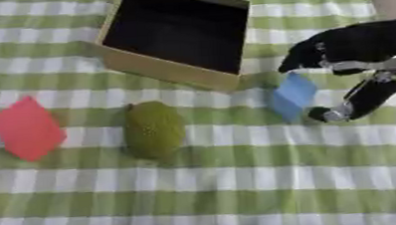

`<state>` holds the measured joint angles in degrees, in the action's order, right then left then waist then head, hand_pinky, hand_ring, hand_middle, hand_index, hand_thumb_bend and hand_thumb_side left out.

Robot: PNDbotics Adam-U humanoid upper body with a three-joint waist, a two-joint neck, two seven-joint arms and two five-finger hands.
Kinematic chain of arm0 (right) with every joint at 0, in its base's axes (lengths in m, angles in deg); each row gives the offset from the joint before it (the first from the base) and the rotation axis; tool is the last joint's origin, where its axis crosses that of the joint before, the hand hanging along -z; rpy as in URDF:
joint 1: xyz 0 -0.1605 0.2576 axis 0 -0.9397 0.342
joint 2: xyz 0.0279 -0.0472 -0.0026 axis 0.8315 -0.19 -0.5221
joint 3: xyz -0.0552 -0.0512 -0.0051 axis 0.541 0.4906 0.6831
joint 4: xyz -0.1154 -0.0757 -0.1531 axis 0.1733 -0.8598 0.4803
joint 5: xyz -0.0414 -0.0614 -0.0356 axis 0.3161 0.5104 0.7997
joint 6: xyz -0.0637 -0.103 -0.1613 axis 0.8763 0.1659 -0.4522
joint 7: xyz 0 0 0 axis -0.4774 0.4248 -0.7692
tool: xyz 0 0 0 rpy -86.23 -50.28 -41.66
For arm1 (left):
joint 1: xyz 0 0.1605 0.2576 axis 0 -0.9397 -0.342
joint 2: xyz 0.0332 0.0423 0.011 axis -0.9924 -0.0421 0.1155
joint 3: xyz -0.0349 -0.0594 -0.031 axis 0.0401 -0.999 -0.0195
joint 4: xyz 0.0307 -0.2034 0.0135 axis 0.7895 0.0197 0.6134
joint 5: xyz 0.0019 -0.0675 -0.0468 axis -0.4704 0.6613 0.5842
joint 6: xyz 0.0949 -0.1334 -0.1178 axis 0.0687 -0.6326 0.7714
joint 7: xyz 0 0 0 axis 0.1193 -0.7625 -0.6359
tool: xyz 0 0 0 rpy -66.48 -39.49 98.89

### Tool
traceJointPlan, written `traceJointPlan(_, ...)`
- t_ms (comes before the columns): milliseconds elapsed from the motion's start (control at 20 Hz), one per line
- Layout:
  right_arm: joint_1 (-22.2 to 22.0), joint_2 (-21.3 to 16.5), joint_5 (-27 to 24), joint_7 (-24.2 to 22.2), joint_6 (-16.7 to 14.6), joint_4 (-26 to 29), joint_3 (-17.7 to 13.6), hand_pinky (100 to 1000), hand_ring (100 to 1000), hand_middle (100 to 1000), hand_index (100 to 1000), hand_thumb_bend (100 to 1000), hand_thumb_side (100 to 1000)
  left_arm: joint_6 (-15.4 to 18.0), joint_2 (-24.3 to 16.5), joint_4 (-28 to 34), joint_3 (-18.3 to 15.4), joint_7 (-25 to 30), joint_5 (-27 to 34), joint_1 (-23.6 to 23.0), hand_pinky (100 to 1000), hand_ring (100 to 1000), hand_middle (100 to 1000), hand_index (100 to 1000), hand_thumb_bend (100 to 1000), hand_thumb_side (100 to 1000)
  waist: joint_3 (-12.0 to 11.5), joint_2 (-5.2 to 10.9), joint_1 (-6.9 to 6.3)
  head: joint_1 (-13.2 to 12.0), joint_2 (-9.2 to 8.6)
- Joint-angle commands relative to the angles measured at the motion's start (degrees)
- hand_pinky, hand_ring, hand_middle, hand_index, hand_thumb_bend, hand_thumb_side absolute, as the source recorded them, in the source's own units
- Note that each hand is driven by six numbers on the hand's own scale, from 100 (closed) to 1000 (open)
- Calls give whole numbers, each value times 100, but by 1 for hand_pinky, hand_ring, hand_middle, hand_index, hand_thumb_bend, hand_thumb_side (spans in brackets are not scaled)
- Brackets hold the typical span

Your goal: Pick up objects on the table and place them in the box.

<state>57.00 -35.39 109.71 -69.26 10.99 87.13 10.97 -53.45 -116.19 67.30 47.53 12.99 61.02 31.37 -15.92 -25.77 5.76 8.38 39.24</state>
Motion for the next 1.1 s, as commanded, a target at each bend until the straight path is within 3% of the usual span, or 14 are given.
traceJointPlan(50,100,-154,30,-60,-33,46,-18,961,999,919,1000,223,579,-16,-145,99,-9,0,21,70,741,745,729,887,100,671,-8,29,65,23,-14)
traceJointPlan(700,264,-20,-38,-246,-80,-161,145,946,984,849,920,130,549,-48,-132,99,-6,-25,35,74,741,741,724,884,100,676,-42,0,106,28,3)
traceJointPlan(1100,367,66,-173,-271,-74,-301,165,925,959,714,837,100,490,-72,-128,99,-6,-46,40,66,741,740,723,882,100,678,-45,7,110,31,30)
